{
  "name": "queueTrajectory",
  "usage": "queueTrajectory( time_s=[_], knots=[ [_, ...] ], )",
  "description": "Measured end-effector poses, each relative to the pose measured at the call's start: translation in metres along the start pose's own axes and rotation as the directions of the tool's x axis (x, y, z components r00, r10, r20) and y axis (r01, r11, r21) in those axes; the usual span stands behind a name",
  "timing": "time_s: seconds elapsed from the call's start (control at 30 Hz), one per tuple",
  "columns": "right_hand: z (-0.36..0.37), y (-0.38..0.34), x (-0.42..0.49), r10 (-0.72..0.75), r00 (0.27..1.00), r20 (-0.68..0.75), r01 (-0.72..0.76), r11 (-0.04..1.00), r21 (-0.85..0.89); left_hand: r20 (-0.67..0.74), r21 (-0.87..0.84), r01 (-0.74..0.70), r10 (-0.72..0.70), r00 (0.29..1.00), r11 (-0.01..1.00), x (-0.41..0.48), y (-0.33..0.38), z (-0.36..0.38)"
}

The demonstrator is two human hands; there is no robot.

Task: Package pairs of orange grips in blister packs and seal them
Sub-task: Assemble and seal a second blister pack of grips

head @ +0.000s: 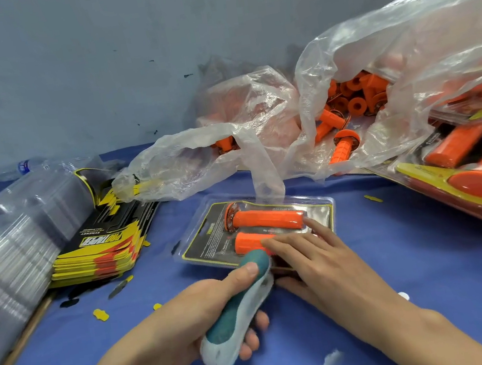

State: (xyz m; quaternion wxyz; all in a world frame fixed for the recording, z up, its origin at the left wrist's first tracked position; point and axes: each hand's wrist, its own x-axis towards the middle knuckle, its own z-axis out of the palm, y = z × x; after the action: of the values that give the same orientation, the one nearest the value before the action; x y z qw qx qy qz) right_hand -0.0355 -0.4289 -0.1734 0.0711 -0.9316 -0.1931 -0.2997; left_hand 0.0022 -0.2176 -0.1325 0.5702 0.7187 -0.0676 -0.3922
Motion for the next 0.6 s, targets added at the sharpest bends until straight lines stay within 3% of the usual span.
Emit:
queueTrajectory(
  time_s=[0.07, 0.13, 0.2, 0.27, 0.3, 0.43, 0.47, 0.53, 0.6],
  knots=[
    [-0.001, 0.002, -0.003, -0.012, 0.999, -0.046, 0.012, 1.000, 0.005, -0.113, 0.123, 0.013, 0.001, 0.994, 0.992, -0.012, -0.003, -0.019],
    [-0.003, 0.004, -0.005, -0.013, 0.998, -0.054, 0.014, 1.000, 0.002, -0.367, 0.248, 0.042, 0.054, 0.929, 0.968, -0.020, -0.009, -0.041],
    [-0.004, 0.007, -0.007, -0.009, 0.999, -0.044, 0.008, 1.000, -0.004, -0.626, 0.421, 0.123, 0.189, 0.757, 0.899, -0.022, -0.018, -0.064],
    [-0.004, 0.009, -0.010, 0.005, 1.000, -0.029, -0.006, 1.000, -0.008, -0.743, 0.584, 0.322, 0.331, 0.582, 0.745, -0.019, -0.029, -0.082],
    [-0.005, 0.010, -0.011, 0.017, 1.000, -0.017, -0.017, 1.000, -0.008, -0.755, 0.620, 0.395, 0.380, 0.534, 0.678, -0.017, -0.034, -0.088],
    [-0.009, 0.014, -0.016, 0.045, 0.999, 0.031, -0.044, 0.999, -0.011, -0.743, 0.662, 0.602, 0.495, 0.450, 0.446, -0.009, -0.039, -0.091],
    [-0.010, 0.017, -0.016, 0.047, 0.998, 0.040, -0.047, 0.999, -0.011, -0.705, 0.697, 0.564, 0.570, 0.422, 0.444, -0.009, -0.036, -0.089],
    [-0.012, 0.021, -0.018, 0.058, 0.997, 0.059, -0.058, 0.998, -0.011, -0.522, 0.852, 0.291, 0.751, 0.405, 0.436, -0.009, -0.032, -0.078],
    [-0.015, 0.024, -0.019, 0.088, 0.993, 0.084, -0.089, 0.996, 0.007, -0.224, 0.959, -0.059, 0.870, 0.439, 0.277, -0.009, -0.026, -0.059]
  ],
)
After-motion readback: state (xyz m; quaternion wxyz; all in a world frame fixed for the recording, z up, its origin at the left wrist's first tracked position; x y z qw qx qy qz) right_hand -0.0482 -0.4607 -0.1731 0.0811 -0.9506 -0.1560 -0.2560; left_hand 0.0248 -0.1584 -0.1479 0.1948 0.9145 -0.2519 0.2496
